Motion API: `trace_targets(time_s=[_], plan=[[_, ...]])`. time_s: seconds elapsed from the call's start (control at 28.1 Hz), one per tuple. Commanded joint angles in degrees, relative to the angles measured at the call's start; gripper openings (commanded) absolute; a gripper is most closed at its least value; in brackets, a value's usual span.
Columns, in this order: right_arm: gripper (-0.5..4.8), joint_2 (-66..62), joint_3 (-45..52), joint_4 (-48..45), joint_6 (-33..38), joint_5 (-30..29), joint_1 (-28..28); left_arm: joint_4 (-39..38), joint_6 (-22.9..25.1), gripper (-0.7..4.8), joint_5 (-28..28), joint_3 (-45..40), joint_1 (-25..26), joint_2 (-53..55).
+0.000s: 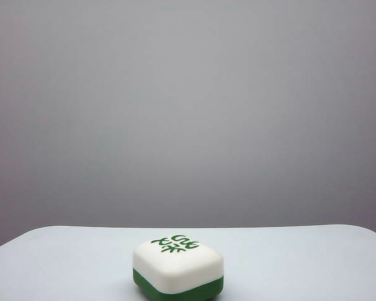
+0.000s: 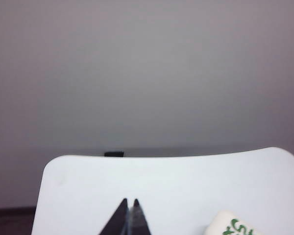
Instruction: Pick up the foam mahjong on the table and turn it over.
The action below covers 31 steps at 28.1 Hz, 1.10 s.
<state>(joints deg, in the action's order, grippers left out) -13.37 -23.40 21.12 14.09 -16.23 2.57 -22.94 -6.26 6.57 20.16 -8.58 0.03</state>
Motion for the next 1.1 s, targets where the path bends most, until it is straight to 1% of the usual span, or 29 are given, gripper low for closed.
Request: trace_targets(time_s=[0.04, 0.07, 0.14, 0.28, 0.43, 0.53, 0.64, 0.89, 0.96, 1.03, 1.07, 1.1], plan=[[-0.04, 6.4, 2.8, -8.0, 6.9, 6.5, 0.0, 1.7, -0.2, -0.04, -1.6, -1.7, 0.0, 0.0], [-0.04, 9.3, 4.4, -9.5, 6.9, 7.6, 0.0, 2.8, -0.2, -0.04, -1.7, -3.2, 0.0, 0.0], [-0.04, 12.1, 6.8, -9.3, 6.9, 9.3, 0.0, 4.7, 0.0, -0.05, -1.9, -5.5, 0.0, 0.0], [-0.04, 13.4, 13.0, -9.5, 6.4, 9.3, 0.0, 8.6, 0.2, -0.05, -2.9, -10.0, 0.0, 0.0], [-0.04, 13.4, 19.0, -13.4, 0.3, 8.5, 0.0, 9.2, 0.4, -0.05, -2.9, -12.3, 0.0, 0.0], [-0.04, 13.4, 22.7, -15.0, -2.4, 6.8, 0.0, 9.3, 2.7, -0.04, -2.9, -13.0, 0.0, 0.0], [-0.04, 13.3, 23.4, -12.4, -5.3, 6.0, 0.0, 9.2, 3.3, -0.05, -2.9, -13.4, 0.0, 0.0], [-0.01, 13.2, 23.3, -12.0, -5.3, 6.3, 0.0, 6.5, 3.2, -0.05, -3.2, -16.3, 0.0, 0.0], [-0.01, 13.2, 23.3, -12.0, -5.2, 6.2, 0.0, 6.3, 3.2, -0.05, -4.6, -17.6, 0.0, 0.0], [-0.01, 13.3, 23.3, -12.2, -1.9, 5.8, 0.0, 6.4, 2.9, -0.05, -7.1, -17.8, 0.0, 0.0], [-0.01, 13.3, 23.3, -12.2, -1.6, 5.8, 0.0, 6.3, 3.4, -0.04, -8.4, -17.8, 0.0, 0.0], [-0.01, 13.3, 23.3, -12.2, -1.7, 5.8, 0.0, 6.4, 3.3, -0.03, -8.3, -17.8, 0.0, 0.0]])
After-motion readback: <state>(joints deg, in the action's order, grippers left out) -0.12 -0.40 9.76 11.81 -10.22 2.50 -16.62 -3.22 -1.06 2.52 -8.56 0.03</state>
